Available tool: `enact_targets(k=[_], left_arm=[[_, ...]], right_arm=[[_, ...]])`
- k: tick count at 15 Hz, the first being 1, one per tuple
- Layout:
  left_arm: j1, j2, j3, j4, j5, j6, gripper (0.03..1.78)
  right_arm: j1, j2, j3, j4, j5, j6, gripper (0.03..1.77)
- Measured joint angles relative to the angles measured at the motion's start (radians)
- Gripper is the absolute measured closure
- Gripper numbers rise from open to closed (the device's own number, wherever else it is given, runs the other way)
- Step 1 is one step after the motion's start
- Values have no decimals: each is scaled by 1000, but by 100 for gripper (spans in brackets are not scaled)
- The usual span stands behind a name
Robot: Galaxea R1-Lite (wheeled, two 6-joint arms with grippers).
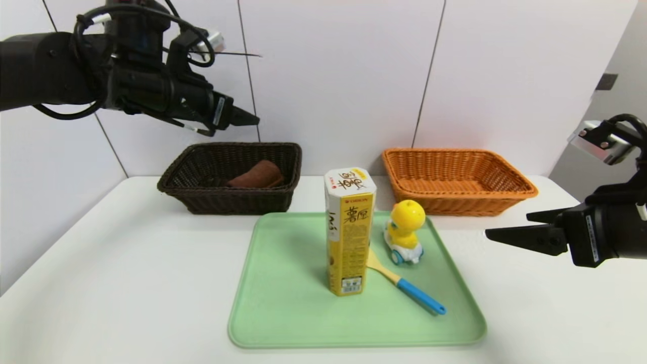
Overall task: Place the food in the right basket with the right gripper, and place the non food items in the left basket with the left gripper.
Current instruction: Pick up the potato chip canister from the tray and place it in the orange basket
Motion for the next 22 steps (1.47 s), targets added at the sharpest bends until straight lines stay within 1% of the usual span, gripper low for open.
enact_targets(k=[1, 3, 6, 8, 11, 13, 16, 18, 19, 20, 22], left_arm=[[-27, -37, 45, -2, 1, -61, 19], [-82, -127, 176, -11, 6, -122, 17], [-153, -267, 392, -51, 8, -158, 15], [-175, -351, 533, -95, 7, -176, 14], [-200, -481, 750, -153, 6, -180, 14], [-221, -559, 867, -197, 4, -178, 13], [-258, -645, 969, -253, -5, -171, 12], [-295, -680, 1012, -254, -3, -159, 12], [-304, -691, 1020, -256, -1, -159, 12], [-306, -699, 1025, -254, 1, -159, 12], [-309, -713, 1032, -254, 5, -161, 12]], right_arm=[[0, -3, -1, 0, 0, 1, 10], [0, -10, -1, 0, 0, 3, 10], [0, -24, 4, 0, -2, 2, 10], [0, -35, 18, -15, -1, -8, 10], [16, -41, 36, -100, 1, -10, 10], [60, -40, 67, -187, 2, -26, 10], [135, -17, 98, -327, 10, -73, 10], [193, 12, 100, -390, 58, -82, 10], [224, 29, 100, -425, 95, -88, 10], [252, 46, 100, -458, 119, -94, 10], [298, 87, 101, -524, 133, -110, 10]])
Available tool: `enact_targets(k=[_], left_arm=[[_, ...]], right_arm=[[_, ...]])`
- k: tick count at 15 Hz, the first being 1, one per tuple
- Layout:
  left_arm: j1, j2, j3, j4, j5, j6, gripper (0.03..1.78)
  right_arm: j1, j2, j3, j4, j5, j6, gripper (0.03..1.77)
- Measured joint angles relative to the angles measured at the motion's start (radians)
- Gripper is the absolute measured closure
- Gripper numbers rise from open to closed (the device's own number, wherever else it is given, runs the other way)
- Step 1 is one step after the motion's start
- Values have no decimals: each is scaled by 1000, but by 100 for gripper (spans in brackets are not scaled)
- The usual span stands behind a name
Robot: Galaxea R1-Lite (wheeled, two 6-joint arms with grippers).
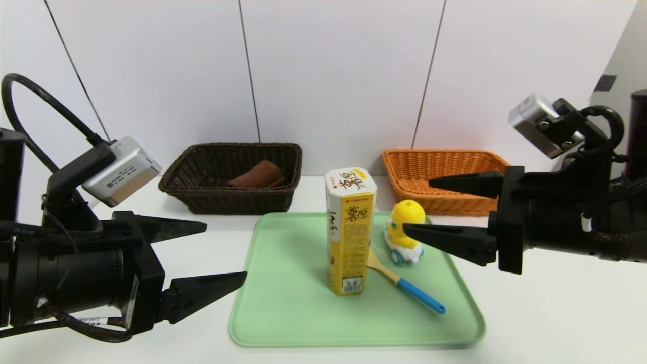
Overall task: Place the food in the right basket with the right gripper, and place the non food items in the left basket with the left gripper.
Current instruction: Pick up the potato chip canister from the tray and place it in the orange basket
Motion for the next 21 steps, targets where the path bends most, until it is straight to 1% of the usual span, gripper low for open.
enact_targets(k=[3, 7, 9, 10, 11, 14, 19, 21], left_arm=[[0, -16, 11, 2, 1, -5, 12], [5, -29, 24, 3, 3, -6, 12], [7, -31, 27, 4, 3, -6, 12], [8, -32, 28, 4, 3, -5, 12], [9, -31, 28, 5, 3, -5, 12], [11, -26, 29, 4, 3, -5, 12], [13, -18, 37, 2, 3, -5, 12], [16, -17, 41, 2, 3, -5, 12]], right_arm=[[44, 69, 10, -120, 2, -21, 10], [76, 152, 57, -316, -10, -21, 10], [87, 191, 77, -405, -46, -20, 10], [88, 210, 80, -442, -80, -18, 10], [89, 227, 83, -470, -96, -16, 10], [103, 262, 84, -483, -104, -12, 10], [109, 330, 76, -572, -108, -8, 10], [116, 360, 73, -602, -127, -7, 10]])
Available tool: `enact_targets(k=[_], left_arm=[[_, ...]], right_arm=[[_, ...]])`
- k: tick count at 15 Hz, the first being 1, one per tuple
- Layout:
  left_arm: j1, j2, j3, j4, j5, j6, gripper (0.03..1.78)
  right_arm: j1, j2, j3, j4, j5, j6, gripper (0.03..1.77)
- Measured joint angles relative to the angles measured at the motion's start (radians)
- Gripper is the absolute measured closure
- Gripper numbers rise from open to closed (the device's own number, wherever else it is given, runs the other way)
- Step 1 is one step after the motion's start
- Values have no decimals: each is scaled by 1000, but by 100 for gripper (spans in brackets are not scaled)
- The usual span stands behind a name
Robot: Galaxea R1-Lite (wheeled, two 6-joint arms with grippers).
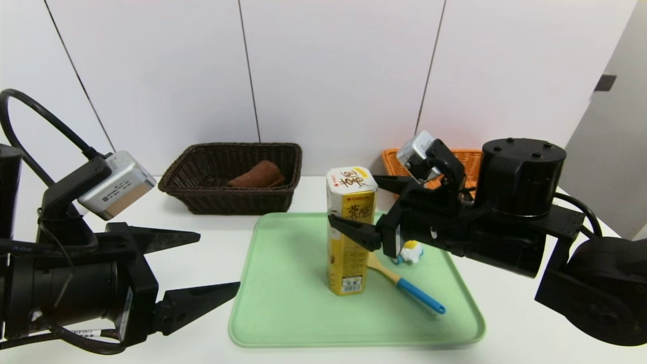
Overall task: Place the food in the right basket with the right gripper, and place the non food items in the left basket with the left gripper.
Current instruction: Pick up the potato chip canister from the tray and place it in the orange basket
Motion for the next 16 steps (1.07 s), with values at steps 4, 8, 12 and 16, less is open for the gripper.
enact_targets(k=[4, 8, 12, 16], left_arm=[[4, 3, 7, 0, 0, 0, 12], [4, 8, 7, 0, -1, 0, 12], [4, 13, 7, -1, -1, 0, 12], [4, 19, 5, -2, -1, 1, 12]], right_arm=[[29, 43, -12, -14, -3, 0, 10], [39, 66, -14, -13, -6, -3, 10], [39, 68, -15, -14, -8, 3, 49], [38, 50, -16, -14, -20, 8, 88]])
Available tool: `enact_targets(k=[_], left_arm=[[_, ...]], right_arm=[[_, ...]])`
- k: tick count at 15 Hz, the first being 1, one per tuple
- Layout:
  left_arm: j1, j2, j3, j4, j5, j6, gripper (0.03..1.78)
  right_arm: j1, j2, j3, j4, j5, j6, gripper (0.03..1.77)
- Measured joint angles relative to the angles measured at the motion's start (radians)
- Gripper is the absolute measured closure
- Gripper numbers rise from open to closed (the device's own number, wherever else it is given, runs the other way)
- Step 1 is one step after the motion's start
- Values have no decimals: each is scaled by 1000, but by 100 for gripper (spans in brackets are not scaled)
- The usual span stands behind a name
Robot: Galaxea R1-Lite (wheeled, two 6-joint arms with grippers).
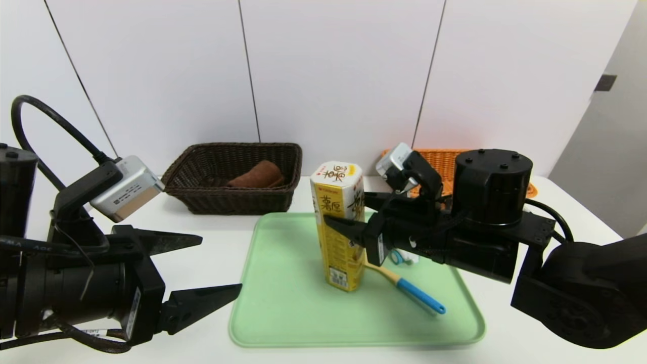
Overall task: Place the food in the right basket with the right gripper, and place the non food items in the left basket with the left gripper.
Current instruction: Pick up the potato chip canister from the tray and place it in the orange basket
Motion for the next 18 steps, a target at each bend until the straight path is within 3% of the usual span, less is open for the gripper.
enact_targets(k=[2, 9, 10, 15, 18], left_arm=[[0, 0, 0, 0, 0, 0, 12], [1, 0, 2, 1, 0, 5, 12], [0, 0, 1, 1, 0, 5, 12], [0, -1, 1, 1, -2, 5, 12], [0, -1, 1, 1, -3, 5, 12]], right_arm=[[0, -20, -7, 2, 0, 0, 99], [-16, -69, -55, 15, -11, 13, 99], [-21, -72, -76, 18, -33, 22, 99], [-61, -67, -273, 162, -240, 37, 99], [-138, -59, -397, 257, -344, 36, 99]])
